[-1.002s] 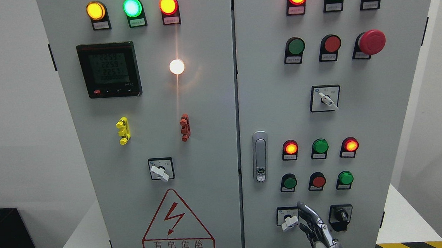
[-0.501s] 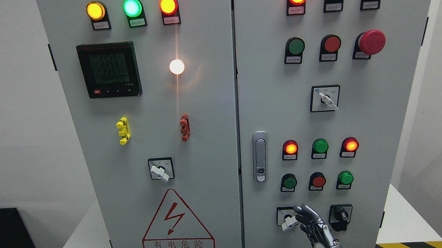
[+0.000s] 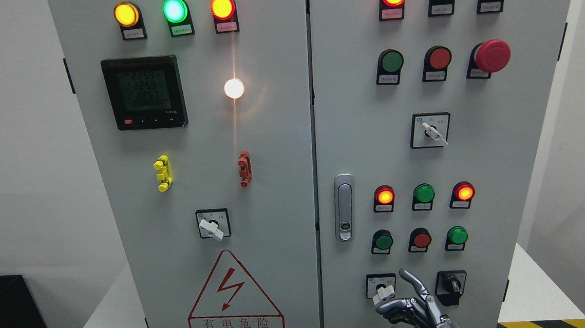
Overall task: Release door handle
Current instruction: 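Raise the right hand from below toward the silver door latch handle, then move the right hand up beside the silver latch handle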
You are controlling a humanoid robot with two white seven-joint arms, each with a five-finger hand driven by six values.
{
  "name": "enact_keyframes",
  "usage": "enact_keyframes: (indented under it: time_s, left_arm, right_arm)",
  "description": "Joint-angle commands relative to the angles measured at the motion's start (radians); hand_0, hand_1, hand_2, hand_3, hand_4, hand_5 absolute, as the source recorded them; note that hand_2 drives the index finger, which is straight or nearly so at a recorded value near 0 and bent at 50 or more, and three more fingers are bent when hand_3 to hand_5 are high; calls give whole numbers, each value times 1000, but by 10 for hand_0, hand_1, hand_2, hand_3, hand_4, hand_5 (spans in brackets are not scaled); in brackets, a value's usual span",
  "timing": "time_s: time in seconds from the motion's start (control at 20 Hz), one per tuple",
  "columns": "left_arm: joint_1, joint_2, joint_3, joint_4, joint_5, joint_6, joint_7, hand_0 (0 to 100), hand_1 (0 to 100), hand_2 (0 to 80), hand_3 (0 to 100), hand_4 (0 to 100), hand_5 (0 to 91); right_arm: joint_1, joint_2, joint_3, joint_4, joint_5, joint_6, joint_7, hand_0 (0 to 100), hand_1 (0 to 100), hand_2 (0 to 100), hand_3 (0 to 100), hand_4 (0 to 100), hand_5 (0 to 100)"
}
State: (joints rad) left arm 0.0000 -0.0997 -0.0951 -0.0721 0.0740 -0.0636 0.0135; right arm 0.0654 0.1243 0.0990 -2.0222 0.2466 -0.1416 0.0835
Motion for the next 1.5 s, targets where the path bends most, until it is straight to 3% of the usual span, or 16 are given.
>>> enact_keyframes:
  time_s: [0.0,0.35,0.7,0.95,1.45]
  left_arm:
    - [17,0,0,0,0,1,0,120,556,0,0,0,0]
    - [17,0,0,0,0,1,0,120,556,0,0,0,0]
    - [17,0,0,0,0,1,0,120,556,0,0,0,0]
    - [17,0,0,0,1,1,0,120,556,0,0,0,0]
    - [17,0,0,0,0,1,0,120,556,0,0,0,0]
  right_arm:
    - [-33,0,2,-6,225,2,-50,464,377,49,1000,1000,1000]
    - [-67,1,8,10,584,2,-149,399,353,85,1000,1000,1000]
    - [-67,1,62,46,907,10,-300,377,324,93,1000,1000,1000]
    - [-97,2,146,60,962,184,-364,365,314,94,1000,1000,1000]
    - [-170,3,163,155,1123,205,-398,341,296,98,1000,1000,1000]
